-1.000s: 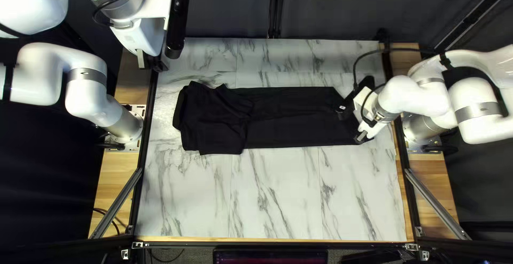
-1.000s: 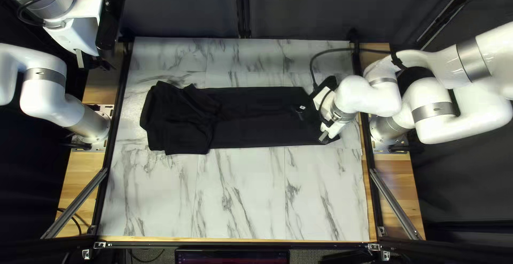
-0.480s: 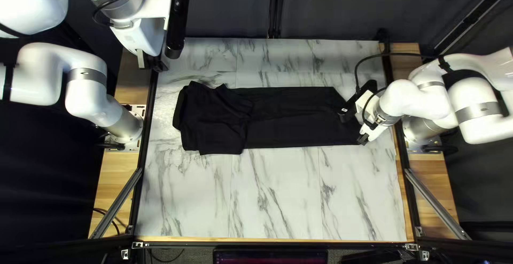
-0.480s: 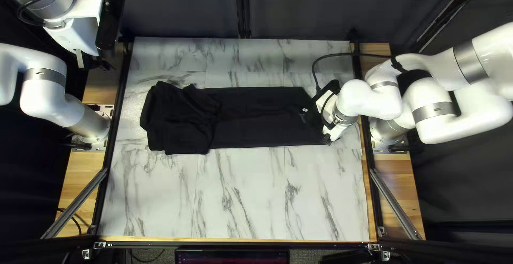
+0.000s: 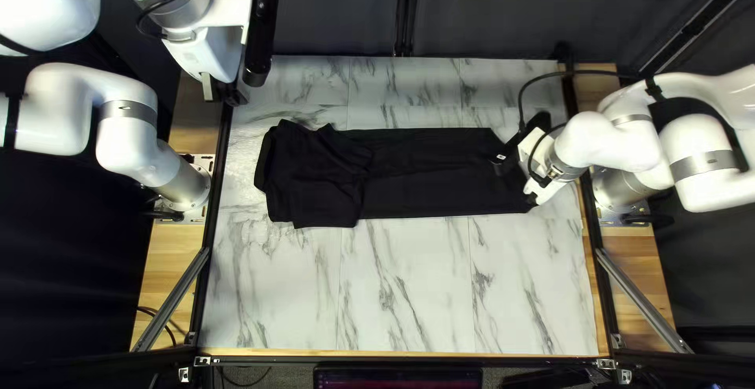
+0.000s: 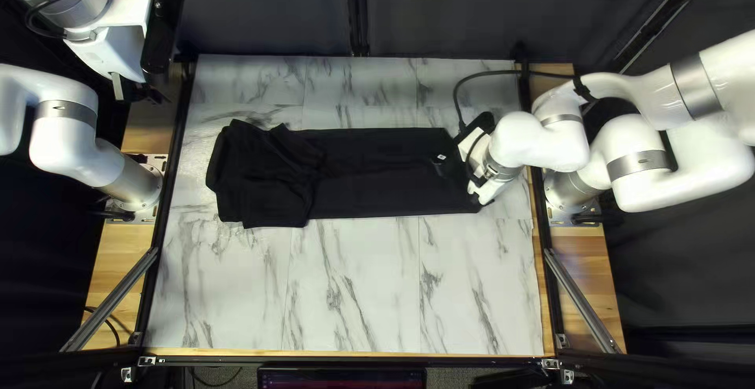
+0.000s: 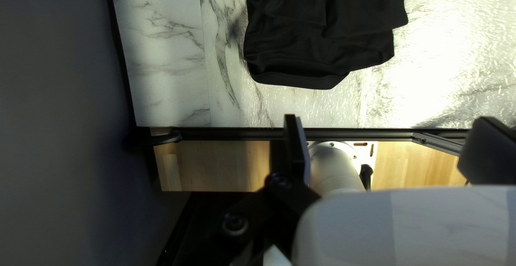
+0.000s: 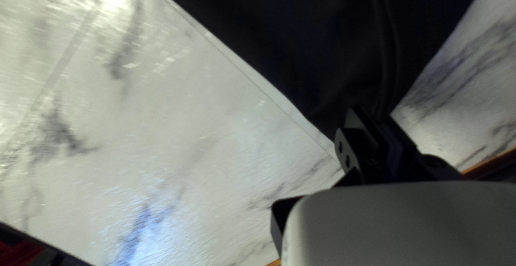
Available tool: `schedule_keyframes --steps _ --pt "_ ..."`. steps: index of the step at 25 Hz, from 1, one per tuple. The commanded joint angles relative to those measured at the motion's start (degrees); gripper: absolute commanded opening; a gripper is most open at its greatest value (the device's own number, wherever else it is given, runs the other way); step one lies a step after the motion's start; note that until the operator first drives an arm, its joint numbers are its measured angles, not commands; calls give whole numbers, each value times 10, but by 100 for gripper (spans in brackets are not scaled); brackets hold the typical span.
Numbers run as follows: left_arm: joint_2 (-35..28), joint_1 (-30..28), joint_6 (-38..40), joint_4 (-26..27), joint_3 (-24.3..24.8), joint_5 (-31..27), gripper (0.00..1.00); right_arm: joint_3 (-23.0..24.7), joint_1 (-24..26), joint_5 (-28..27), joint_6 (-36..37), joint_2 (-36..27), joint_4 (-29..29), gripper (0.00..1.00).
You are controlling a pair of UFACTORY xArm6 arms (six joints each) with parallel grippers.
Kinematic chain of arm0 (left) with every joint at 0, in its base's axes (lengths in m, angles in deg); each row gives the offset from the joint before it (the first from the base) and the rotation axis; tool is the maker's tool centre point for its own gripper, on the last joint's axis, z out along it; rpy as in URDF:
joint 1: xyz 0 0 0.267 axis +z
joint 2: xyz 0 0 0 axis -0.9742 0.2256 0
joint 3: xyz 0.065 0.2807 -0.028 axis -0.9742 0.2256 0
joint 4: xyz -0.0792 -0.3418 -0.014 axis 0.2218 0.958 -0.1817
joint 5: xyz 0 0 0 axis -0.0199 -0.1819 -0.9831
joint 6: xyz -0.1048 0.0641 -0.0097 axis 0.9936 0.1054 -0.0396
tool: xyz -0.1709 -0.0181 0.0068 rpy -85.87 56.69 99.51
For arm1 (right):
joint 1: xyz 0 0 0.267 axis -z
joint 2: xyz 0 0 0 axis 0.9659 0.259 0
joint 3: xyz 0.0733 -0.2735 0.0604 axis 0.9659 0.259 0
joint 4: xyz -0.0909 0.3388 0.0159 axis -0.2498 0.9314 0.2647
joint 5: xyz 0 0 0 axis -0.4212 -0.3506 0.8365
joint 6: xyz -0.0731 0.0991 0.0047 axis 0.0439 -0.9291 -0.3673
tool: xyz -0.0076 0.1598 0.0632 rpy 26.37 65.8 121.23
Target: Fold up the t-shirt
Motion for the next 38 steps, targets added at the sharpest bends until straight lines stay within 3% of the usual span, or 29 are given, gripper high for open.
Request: schedule_keyframes --steps 1,7,13,29,31,34,35,36,38 --pt "0 0 0 0 0 0 100 -59 12 -19 4 43 -17 0" --pt "0 0 0 0 0 0 100 -124 36 -23 30 102 -17 0" --pt "0 0 0 0 0 0 100 -169 29 -18 25 147 -18 0" --pt "0 0 0 0 0 0 100 -257 15 72 96 334 -5 2" --pt "0 0 0 0 0 0 100 -269 14 75 109 349 1 15" --pt "0 0 0 0 0 0 100 -284 12 76 124 366 5 46" --pt "0 0 0 0 0 0 100 -286 12 77 127 368 6 78" --pt "0 0 0 0 0 0 100 -285 12 78 132 369 7 100" --pt "0 0 0 0 0 0 100 -281 14 74 136 359 8 100"
